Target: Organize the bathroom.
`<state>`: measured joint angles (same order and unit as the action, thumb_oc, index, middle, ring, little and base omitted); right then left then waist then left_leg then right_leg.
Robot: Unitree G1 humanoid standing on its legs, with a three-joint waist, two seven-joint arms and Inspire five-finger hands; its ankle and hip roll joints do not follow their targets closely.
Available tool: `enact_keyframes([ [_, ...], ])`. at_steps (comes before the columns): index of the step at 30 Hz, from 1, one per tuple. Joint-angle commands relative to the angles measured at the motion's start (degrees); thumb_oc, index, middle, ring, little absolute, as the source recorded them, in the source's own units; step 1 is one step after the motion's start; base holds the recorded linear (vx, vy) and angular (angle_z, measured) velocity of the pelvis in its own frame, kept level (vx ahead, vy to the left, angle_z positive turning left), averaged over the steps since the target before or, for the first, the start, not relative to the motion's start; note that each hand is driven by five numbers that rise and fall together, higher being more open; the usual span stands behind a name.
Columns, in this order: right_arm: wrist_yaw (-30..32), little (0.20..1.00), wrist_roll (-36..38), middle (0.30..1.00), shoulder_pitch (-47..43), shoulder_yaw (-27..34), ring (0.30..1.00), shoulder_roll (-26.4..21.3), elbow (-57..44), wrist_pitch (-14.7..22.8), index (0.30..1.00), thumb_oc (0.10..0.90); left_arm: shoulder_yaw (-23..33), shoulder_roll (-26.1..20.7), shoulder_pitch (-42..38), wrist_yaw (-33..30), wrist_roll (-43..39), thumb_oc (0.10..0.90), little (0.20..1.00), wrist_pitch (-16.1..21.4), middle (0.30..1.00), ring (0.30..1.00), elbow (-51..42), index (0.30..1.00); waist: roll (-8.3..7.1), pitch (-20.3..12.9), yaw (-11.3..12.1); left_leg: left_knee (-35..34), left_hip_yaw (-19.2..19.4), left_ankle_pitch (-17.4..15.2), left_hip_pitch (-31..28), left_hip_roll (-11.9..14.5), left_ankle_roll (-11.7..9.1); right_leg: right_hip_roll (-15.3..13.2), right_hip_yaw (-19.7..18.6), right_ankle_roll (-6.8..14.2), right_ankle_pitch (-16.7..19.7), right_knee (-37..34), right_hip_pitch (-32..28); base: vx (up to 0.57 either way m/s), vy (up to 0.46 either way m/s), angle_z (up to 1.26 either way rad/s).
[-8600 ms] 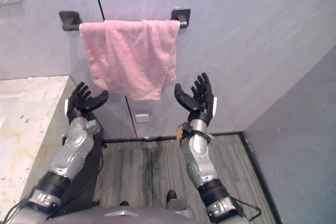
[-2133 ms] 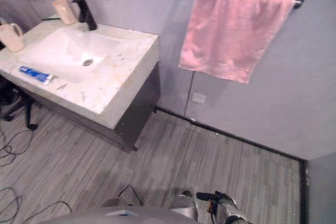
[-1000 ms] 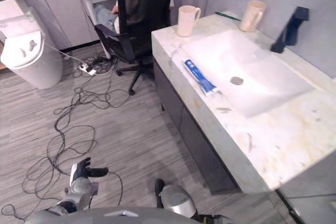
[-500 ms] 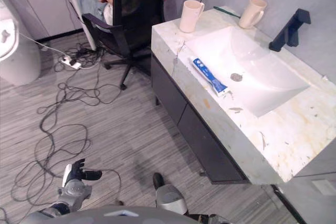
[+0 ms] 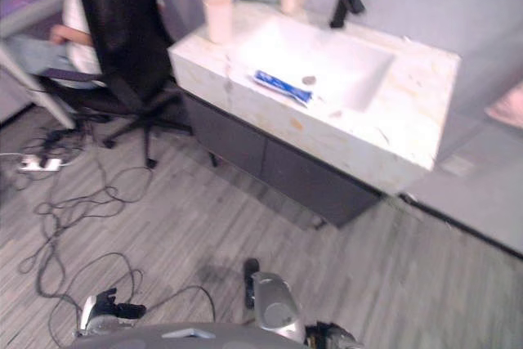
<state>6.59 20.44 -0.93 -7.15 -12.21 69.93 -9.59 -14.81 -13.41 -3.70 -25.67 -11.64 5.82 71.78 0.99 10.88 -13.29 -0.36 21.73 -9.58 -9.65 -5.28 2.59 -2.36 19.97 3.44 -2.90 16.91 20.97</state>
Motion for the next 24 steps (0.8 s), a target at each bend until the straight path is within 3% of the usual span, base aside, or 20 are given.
enact_keyframes([
  [1,0.20,0.900,-0.80,0.900,1.04,-1.14,0.900,-2.25,3.58,1.07,0.900,0.800,0.86,-0.63,-0.40,-2.36,-0.81,0.800,0.900,4.63,0.900,0.900,-2.01,0.900,-0.37,-0.52,-0.78,5.63,-9.23,-2.06,1.53,1.82,-3.00,0.39,-7.19,4.89,5.89,-10.17,-7.27,0.32,-0.013,0.45],
  [2,1.17,0.900,1.06,0.900,1.56,-0.65,0.900,-2.15,3.57,1.99,0.900,0.800,1.52,-0.17,-0.02,-1.77,-1.22,0.800,0.900,5.22,0.900,0.900,-2.24,0.900,-0.41,-0.79,-0.95,14.44,-10.35,2.82,3.65,1.96,-5.64,1.15,-8.73,3.59,5.18,-10.63,-9.31,0.29,-0.018,0.61],
  [3,1.28,0.900,1.79,0.900,1.81,-0.40,0.900,-2.25,3.32,2.12,0.900,0.800,1.98,-0.01,0.10,-1.52,0.61,0.800,0.900,5.69,0.900,0.900,-2.40,0.900,-0.60,-0.76,-0.89,18.39,-10.49,5.56,5.27,2.39,-6.76,1.42,-9.26,2.94,5.11,-11.44,-10.69,0.31,-0.045,0.66],
  [4,1.42,0.900,3.79,0.900,2.09,-0.23,0.900,-2.52,2.93,2.33,0.900,0.800,1.53,0.03,0.15,-1.47,2.51,0.800,0.900,5.88,0.900,0.900,-2.72,0.900,-1.20,-0.99,-0.67,27.01,-11.84,10.50,9.13,2.28,-8.30,1.87,-10.48,1.82,4.55,-11.97,-12.62,0.24,-0.019,0.54],
  [5,1.35,0.900,4.78,0.900,2.13,-0.14,0.900,-2.59,2.69,2.53,0.900,0.800,1.41,0.05,0.10,-1.54,2.81,0.800,0.900,6.50,0.900,0.900,-2.67,0.900,-1.30,-0.97,-0.47,29.10,-12.12,11.85,10.74,2.32,-8.63,2.15,-10.86,1.42,4.19,-12.13,-13.50,0.29,0.041,0.24],
  [7,1.12,0.900,4.36,0.900,1.86,0.01,0.900,-3.15,1.98,2.85,0.900,0.800,1.17,-0.11,-0.48,-1.11,0.70,0.800,0.900,5.57,0.900,0.900,-3.56,0.900,-2.06,-0.74,0.55,33.02,-13.43,8.79,14.54,2.15,-6.96,2.15,-11.83,0.50,2.82,-12.17,-16.44,0.29,0.119,-0.71],
  [12,0.91,0.900,5.40,0.900,1.32,-0.43,0.900,-3.14,2.25,4.23,0.900,0.800,0.60,-0.49,-1.78,-1.02,1.07,0.800,0.900,4.87,0.900,0.900,-4.45,0.900,-2.67,-0.46,1.65,24.84,-16.05,4.33,13.25,2.63,-3.92,2.54,-14.25,0.61,1.84,-11.16,-17.71,0.27,0.144,-0.81],
  [13,1.04,0.900,5.78,0.900,1.10,-1.03,0.900,-2.88,2.57,4.68,0.900,0.800,-0.15,-1.13,-1.94,-0.89,1.46,0.800,0.900,4.32,0.900,0.900,-4.97,0.900,-2.11,-0.70,2.26,12.99,-20.60,3.67,10.66,3.88,-3.02,3.53,-16.99,1.27,0.68,-10.75,-18.47,0.48,0.269,-0.45],
  [14,1.41,0.900,5.74,0.900,0.76,-1.80,0.900,-2.62,3.00,5.08,0.900,0.800,-1.05,-1.62,-1.65,-0.80,0.81,0.800,0.900,4.19,0.900,0.900,-4.62,0.900,-1.15,-1.03,2.89,4.08,-25.66,6.61,10.21,5.20,-3.74,4.81,-19.94,1.73,-0.49,-10.67,-18.88,0.53,0.293,-0.45],
  [16,1.49,0.900,6.34,0.900,0.59,-2.25,0.900,-2.44,3.57,5.78,0.900,0.800,-1.20,-1.34,-0.97,-1.20,2.77,0.800,0.900,4.93,0.900,0.900,-3.47,0.900,-0.46,-0.86,3.62,2.45,-27.43,8.43,11.09,5.44,-4.01,5.42,-22.32,1.93,-2.45,-8.81,-19.18,0.32,0.189,-1.00],
  [18,2.10,0.900,5.16,0.900,-0.10,-2.16,0.900,-2.01,3.72,6.79,0.900,0.800,-1.05,-1.46,-0.59,-1.71,1.90,0.800,0.900,4.58,0.900,0.900,-2.44,0.900,0.34,-1.16,4.13,0.87,-28.88,7.68,9.66,4.45,-3.05,4.70,-22.03,2.79,-3.96,-5.11,-16.99,0.25,0.207,-1.08],
  [21,1.56,0.900,4.80,0.900,-0.29,-1.56,0.900,-1.82,3.87,8.38,0.900,0.800,-0.16,-2.11,-0.15,-1.27,2.51,0.800,0.900,4.82,0.900,0.900,-1.46,0.900,1.16,-1.31,4.17,-1.00,-27.38,7.05,7.77,4.16,-2.33,3.64,-21.39,3.82,-5.04,-2.70,-15.54,0.19,0.176,-1.32],
  [24,1.89,0.900,3.49,0.900,-0.22,-1.55,0.900,-1.05,2.84,9.55,0.900,0.800,0.83,-2.74,0.88,-0.77,2.80,0.800,0.900,4.06,0.900,0.900,-1.09,0.900,2.04,-1.63,4.58,-3.13,-22.91,7.37,6.60,4.98,-2.10,1.92,-18.55,5.16,-4.20,-0.09,-14.34,0.14,0.129,-1.25],
])
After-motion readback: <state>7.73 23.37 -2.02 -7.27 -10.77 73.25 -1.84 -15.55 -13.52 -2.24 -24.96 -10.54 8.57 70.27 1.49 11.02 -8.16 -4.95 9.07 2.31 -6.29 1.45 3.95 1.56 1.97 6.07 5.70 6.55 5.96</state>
